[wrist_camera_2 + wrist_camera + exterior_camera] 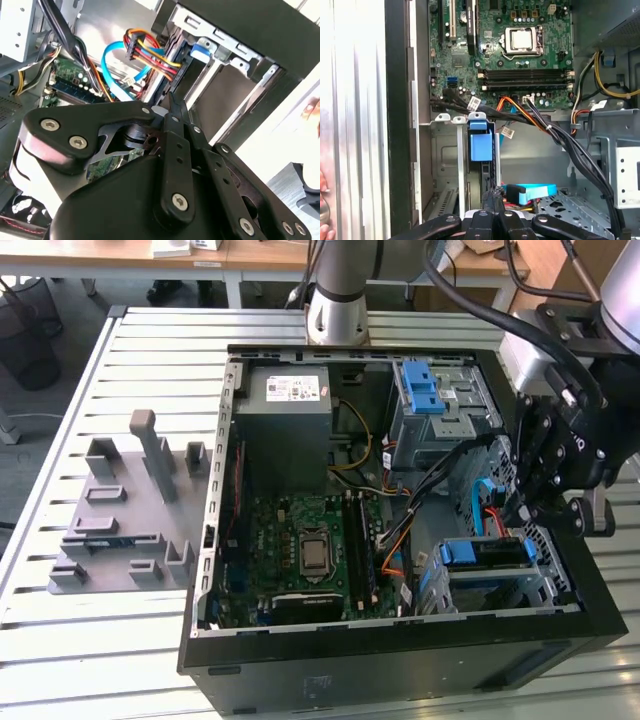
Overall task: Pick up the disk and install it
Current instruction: 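Insert the second disk wire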
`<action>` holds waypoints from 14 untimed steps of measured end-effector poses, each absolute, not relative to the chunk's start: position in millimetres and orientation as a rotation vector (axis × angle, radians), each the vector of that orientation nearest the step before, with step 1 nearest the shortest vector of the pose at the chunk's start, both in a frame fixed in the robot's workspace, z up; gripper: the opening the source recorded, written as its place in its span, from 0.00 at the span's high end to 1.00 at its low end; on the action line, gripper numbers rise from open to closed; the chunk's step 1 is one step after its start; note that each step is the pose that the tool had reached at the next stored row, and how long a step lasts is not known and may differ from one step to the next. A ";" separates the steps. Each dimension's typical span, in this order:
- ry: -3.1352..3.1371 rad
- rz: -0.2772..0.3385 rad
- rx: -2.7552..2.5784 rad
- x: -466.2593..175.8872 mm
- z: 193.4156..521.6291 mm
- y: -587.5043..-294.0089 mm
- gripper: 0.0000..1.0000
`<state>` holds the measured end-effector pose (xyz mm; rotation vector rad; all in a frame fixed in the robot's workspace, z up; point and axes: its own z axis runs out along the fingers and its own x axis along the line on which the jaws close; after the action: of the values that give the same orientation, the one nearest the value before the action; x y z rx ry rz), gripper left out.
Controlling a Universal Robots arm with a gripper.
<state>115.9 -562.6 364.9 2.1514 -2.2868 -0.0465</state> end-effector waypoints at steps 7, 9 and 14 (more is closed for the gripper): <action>-2.287 -0.047 2.151 106.6 371.7 -562.6 0.89; -2.287 -0.047 2.152 106.0 375.7 -562.3 0.89; -2.287 -0.047 2.152 105.3 382.6 -560.7 0.89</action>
<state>105.3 -560.7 382.6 2.1515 -2.2869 -0.0468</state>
